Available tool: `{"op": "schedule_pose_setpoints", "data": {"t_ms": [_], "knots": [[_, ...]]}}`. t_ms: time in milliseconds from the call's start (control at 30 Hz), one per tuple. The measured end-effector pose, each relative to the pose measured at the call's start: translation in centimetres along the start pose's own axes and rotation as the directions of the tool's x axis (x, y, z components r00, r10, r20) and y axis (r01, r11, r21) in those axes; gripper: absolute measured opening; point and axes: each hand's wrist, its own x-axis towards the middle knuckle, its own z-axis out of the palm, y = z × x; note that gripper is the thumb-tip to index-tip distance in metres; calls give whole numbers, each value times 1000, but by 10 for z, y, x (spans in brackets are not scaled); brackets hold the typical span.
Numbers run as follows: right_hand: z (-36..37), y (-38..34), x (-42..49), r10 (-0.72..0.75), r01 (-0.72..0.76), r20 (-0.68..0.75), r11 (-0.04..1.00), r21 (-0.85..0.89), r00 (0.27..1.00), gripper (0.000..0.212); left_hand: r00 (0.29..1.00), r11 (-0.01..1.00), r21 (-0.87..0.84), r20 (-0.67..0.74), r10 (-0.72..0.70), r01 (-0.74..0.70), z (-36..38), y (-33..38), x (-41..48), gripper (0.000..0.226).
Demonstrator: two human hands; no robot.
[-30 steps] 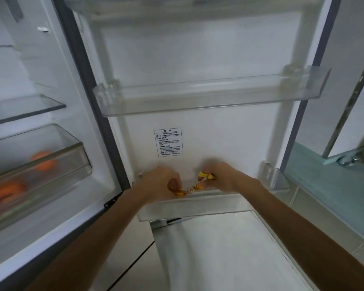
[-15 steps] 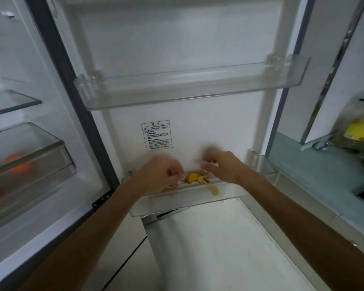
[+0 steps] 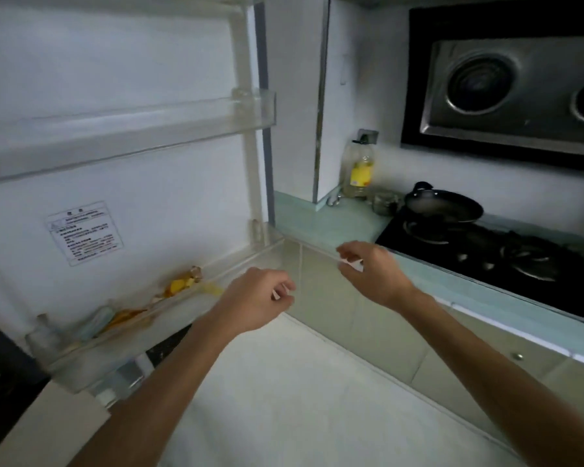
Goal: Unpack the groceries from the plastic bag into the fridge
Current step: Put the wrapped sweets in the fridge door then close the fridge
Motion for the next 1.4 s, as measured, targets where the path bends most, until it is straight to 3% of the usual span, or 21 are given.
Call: {"op": "schedule_pose_setpoints", "data": {"t_ms": [267,600,867,1400], "knots": [[-86,96,-102,324,-323,-13,937,-136,946,36,969,986,50,197,146,-158,82,102,56,20],[-211,237,-212,537,-555,-146,818,-152,831,44,843,914,17,394,366,-404,216,297,119,21],[-310,353,-288,654,-686,-224,717,-124,723,45,755,860,-73,447,481,-505,325,453,159,18],[-385,557,-313,794,-826,-251,562,-44,553,43,608,797,-180,556,566,-577,493,600,290,25]]}}
